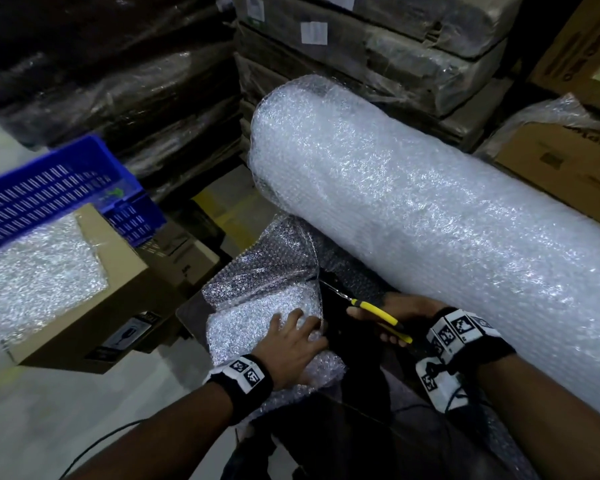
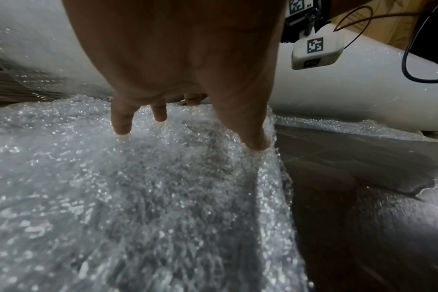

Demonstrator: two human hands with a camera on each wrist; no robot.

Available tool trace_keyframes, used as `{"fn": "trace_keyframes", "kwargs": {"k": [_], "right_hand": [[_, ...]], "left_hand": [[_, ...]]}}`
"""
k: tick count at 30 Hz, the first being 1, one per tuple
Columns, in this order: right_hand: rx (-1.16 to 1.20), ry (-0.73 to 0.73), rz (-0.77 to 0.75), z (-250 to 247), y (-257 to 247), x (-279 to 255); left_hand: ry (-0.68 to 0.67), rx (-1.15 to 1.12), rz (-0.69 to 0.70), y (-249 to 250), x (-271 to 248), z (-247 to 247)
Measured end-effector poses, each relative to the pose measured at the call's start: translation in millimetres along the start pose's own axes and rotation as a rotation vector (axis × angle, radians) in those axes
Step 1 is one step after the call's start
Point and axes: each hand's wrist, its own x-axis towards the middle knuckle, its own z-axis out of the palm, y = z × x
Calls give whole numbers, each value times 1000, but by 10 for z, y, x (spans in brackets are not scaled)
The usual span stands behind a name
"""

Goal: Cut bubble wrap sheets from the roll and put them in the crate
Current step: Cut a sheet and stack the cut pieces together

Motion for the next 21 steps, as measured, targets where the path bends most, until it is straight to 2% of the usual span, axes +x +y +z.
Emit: {"fn": "trace_keyframes", "kwargs": {"k": [9, 13, 17, 21], "right_hand": [[-7, 26, -64, 41, -149, 105], [-9, 18, -79, 49, -170, 176], [-85, 70, -124, 10, -103, 192], [-63, 27, -85, 15, -129, 189]], "left_hand": [[75, 31, 66, -61, -50, 48], [89, 29, 52, -59, -54, 63], [94, 7, 43, -67, -58, 87], [105, 11, 57, -82, -67, 119]]}}
